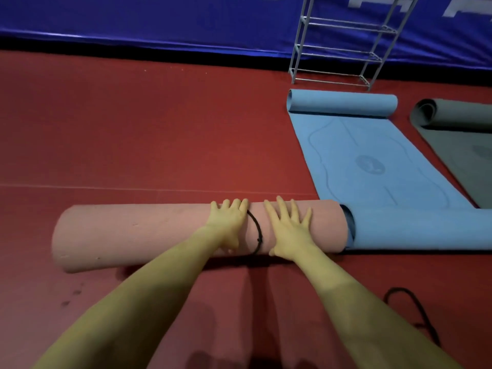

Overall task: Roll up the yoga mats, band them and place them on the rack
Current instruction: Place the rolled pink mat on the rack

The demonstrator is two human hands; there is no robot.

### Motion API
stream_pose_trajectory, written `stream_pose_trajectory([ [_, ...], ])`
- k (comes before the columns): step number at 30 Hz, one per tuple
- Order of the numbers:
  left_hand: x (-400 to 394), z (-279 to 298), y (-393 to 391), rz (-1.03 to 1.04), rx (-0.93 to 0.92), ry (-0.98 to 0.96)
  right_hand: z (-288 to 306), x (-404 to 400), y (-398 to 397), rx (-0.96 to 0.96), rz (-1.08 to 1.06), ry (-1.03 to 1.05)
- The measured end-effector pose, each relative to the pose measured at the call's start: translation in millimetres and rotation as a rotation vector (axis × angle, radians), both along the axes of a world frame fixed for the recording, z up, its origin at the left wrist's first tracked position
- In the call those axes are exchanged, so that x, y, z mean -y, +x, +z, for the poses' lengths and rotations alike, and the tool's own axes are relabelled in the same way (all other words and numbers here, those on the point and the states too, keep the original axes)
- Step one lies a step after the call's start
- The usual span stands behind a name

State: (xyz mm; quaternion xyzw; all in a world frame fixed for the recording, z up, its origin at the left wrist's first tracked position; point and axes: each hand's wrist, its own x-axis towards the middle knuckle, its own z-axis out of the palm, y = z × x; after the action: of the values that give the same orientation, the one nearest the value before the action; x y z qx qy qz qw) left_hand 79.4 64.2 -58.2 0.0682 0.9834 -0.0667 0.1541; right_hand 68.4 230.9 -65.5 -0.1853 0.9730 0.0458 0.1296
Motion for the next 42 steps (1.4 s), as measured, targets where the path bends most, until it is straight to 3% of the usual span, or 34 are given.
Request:
stream_pose_trajectory([
  [14,22,-67,7,0.035,0.031,0.199,-51,23,-5,0.052,0.121,0.016],
  [26,85,-71,25,0.188,0.143,-0.092,-61,55,-10,0.095,0.18,-0.161],
  [34,104,-78,23,0.205,0.107,-0.138,-68,102,-15,0.06,0.207,0.155],
  [42,107,-68,19,0.158,0.021,-0.099,-68,101,-20,-0.001,0.219,0.112],
])
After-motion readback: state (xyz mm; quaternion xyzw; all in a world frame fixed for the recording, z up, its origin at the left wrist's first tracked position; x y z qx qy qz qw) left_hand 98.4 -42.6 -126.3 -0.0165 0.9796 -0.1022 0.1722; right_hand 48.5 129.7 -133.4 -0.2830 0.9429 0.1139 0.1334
